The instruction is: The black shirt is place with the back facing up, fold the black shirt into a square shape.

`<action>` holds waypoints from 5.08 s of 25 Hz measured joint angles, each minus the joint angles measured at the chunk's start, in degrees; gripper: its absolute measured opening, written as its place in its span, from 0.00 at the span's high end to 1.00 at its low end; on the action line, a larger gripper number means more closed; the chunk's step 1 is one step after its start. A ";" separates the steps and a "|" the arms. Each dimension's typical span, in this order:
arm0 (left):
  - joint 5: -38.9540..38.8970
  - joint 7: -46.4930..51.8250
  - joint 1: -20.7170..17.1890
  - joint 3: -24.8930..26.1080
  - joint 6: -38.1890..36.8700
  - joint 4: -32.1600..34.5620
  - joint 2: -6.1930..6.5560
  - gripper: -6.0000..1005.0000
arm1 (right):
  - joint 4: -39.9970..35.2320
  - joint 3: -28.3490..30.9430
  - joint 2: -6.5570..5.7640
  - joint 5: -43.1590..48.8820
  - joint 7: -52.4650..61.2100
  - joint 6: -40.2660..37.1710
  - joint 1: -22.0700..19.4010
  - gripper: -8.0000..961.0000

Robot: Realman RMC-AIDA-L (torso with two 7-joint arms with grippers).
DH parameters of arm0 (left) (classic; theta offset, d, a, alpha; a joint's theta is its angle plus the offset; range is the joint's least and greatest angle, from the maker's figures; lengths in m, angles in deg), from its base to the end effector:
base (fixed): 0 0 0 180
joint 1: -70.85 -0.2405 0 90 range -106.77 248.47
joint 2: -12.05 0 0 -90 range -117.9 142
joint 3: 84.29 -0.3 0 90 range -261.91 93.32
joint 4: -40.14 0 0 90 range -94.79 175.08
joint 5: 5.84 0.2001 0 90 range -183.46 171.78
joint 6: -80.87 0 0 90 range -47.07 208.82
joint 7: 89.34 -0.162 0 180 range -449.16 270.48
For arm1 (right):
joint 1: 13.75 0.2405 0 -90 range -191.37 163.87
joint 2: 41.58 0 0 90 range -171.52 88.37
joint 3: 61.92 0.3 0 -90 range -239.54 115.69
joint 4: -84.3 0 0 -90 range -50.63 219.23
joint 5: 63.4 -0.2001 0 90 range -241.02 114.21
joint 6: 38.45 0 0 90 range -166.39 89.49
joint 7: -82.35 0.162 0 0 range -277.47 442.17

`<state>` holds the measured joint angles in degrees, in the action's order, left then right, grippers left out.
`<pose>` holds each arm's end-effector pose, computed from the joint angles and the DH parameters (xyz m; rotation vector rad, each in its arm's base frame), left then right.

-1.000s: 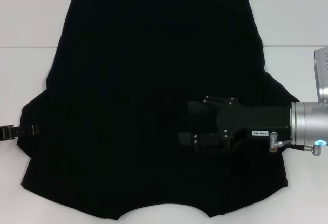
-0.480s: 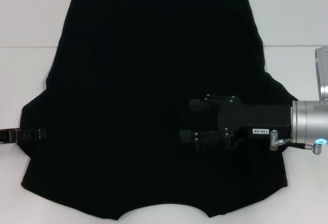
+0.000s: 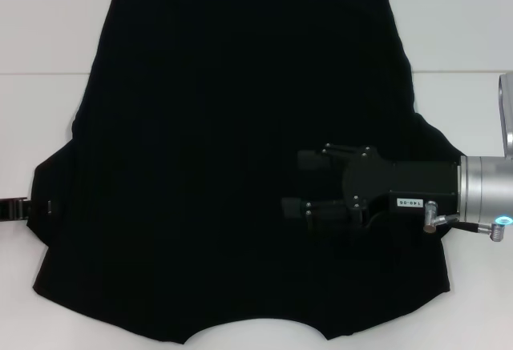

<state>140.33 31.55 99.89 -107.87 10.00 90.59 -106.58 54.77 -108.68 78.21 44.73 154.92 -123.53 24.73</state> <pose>-0.3987 0.3630 0.0345 -1.9818 -1.4656 -0.1940 0.2267 0.3719 -0.0736 -2.8313 0.4119 0.7814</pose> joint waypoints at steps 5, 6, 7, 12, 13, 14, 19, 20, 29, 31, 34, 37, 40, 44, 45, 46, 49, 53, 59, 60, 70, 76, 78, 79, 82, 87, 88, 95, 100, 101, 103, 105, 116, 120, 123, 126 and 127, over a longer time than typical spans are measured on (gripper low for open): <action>2.15 0.34 0.14 -1.22 1.79 -0.12 -0.15 0.33 | 0.00 0.00 0.00 -0.03 -0.03 0.00 0.01 0.05; 2.18 0.35 0.14 -1.43 2.06 -0.13 -0.24 0.39 | 0.00 0.00 0.00 -0.05 -0.05 0.00 0.02 0.05; 2.19 0.35 0.14 -1.66 2.40 -0.14 -0.30 0.43 | 0.00 0.00 0.00 -0.07 -0.08 0.00 0.01 0.05; 2.19 0.37 0.23 -1.95 2.68 0.21 -0.61 0.66 | 0.00 0.00 0.00 -0.26 -0.07 -0.01 0.08 0.05; 2.19 0.38 0.23 -1.97 2.63 0.29 -0.68 0.70 | 0.00 0.00 0.00 -0.36 -0.08 -0.02 0.08 0.05; 2.19 0.38 0.23 -1.97 2.63 0.35 -0.69 0.74 | 0.00 0.00 0.00 -0.52 -0.09 -0.04 0.07 0.05; 2.19 0.40 0.23 -2.00 2.59 0.33 -0.66 0.91 | 0.00 0.00 0.00 -0.74 -0.17 -0.10 0.04 0.05; 2.17 0.40 0.23 -2.00 2.54 0.35 -0.64 0.94 | 0.00 0.00 0.00 -0.74 -0.21 -0.09 0.03 0.05; 1.66 0.46 -0.32 -0.67 2.38 0.64 -0.50 0.99 | 0.00 0.56 0.00 -0.90 -0.46 -0.01 -0.06 0.05; 1.65 0.47 -0.58 -0.23 2.61 1.01 -0.49 0.99 | 0.02 0.59 0.00 -0.91 -0.47 0.01 -0.07 0.05; 1.65 0.46 -0.85 1.47 2.92 1.52 -0.31 0.99 | 0.49 0.66 0.07 -0.94 -0.52 0.04 0.04 0.05; 1.65 0.25 -0.97 3.01 3.08 1.87 -0.13 0.99 | 1.11 0.69 0.09 -1.04 -0.59 0.35 0.34 0.05; 1.66 0.01 -1.03 3.98 3.26 1.96 0.12 0.99 | 1.53 0.66 0.09 -1.34 -0.62 0.73 0.58 0.05; 1.91 -0.01 -1.09 4.52 4.42 1.97 0.23 0.99 | 1.99 0.57 0.18 -1.69 -0.64 0.75 0.75 0.05; 1.98 -0.01 -1.09 4.55 4.86 1.97 0.25 0.99 | 2.11 0.64 0.18 -1.73 -0.64 0.76 0.79 0.05; 2.05 -0.01 -1.09 4.55 5.13 1.97 0.27 0.99 | 2.12 0.67 0.18 -1.77 -0.64 0.76 0.81 0.05; 2.15 -0.03 -1.09 4.56 5.72 1.96 0.33 0.99 | 2.19 0.69 0.18 -1.90 -0.58 0.76 0.88 0.05; 2.23 -0.04 -1.09 4.59 6.58 1.96 0.47 0.99 | 2.69 0.54 0.18 -2.67 -0.56 0.78 0.90 0.05; 2.35 -0.05 -1.24 4.79 7.37 2.43 0.52 0.99 | 3.39 0.53 0.18 -3.09 -0.65 0.89 0.96 0.05; 2.37 -0.06 -1.31 4.92 7.48 2.55 0.53 0.99 | 3.55 0.58 0.18 -3.10 -0.66 0.96 1.04 0.05; 2.45 0.18 -2.70 5.29 7.48 4.17 0.59 0.99 | 4.40 0.57 0.27 -3.11 -0.68 2.03 1.46 0.05; 2.33 0.36 -2.75 5.25 5.88 4.22 0.47 0.99 | 4.40 0.31 0.27 -3.10 -0.68 2.30 1.58 0.05; 2.15 0.36 -2.66 5.12 5.43 4.23 0.39 0.99 | 4.40 0.30 0.27 -3.10 -0.68 2.32 1.59 0.05; 2.13 0.37 -2.61 5.08 5.25 4.23 0.37 0.99 | 4.41 0.31 0.27 -3.10 -0.68 2.35 1.60 0.05; 1.99 0.37 -2.30 4.99 4.56 4.14 0.28 0.99 | 4.47 0.35 0.27 -3.10 -0.68 2.38 1.60 0.05; 1.93 0.04 -1.21 4.49 4.21 3.77 0.06 0.99 | 4.50 0.52 0.27 -3.10 -0.68 2.39 1.60 0.05; 1.93 -0.01 -0.99 4.34 4.24 3.65 0.05 0.99 | 4.50 0.54 0.27 -3.10 -0.68 2.39 1.60 0.05; 1.87 -0.21 1.67 2.86 4.79 3.05 0.06 0.99 | 4.49 0.65 0.27 -3.10 -0.68 2.38 1.42 0.05; 0.51 -0.78 2.66 0.20 4.08 3.07 -0.10 0.99 | 4.48 0.68 0.26 -3.10 -0.68 2.38 0.95 0.05; -0.21 -1.32 2.66 -0.34 3.76 3.04 -0.19 0.99 | 4.50 0.70 0.27 -3.10 -0.68 2.37 0.90 0.05; -1.70 -2.53 2.55 -1.01 3.08 2.99 -0.39 0.99 | 4.76 0.72 0.25 -3.10 -0.68 2.34 0.84 0.05; -2.86 -3.75 2.38 -1.16 2.57 2.97 -0.47 0.99 | 4.99 0.72 0.22 -3.10 -0.68 2.31 0.80 0.05; -6.57 -12.43 1.60 -1.11 -1.58 2.72 -1.68 0.99 | 5.19 0.70 0.18 -3.19 -0.68 2.60 0.62 0.05; -13.09 -21.61 -0.79 -1.15 -7.13 2.31 -2.32 0.99 | 5.60 0.70 0.18 -3.20 -0.68 2.80 0.45 0.05; -15.49 -25.54 -1.99 -1.30 -9.65 0.51 -2.38 0.99 | 5.87 0.70 0.17 -3.20 -0.68 3.01 0.27 0.05; -15.49 -26.54 -2.08 -1.31 -9.48 -1.94 -2.27 0.99 | 5.98 0.70 0.23 -3.20 -0.68 3.60 0.20 0.05; -15.39 -26.76 -1.94 -1.30 -9.37 -2.86 -2.26 0.99 | 6.01 0.70 0.24 -3.20 -0.68 3.73 0.20 0.05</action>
<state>124.95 4.80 97.95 -109.17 0.63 87.72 -108.84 60.77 -107.98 78.46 41.52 154.25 -119.80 24.93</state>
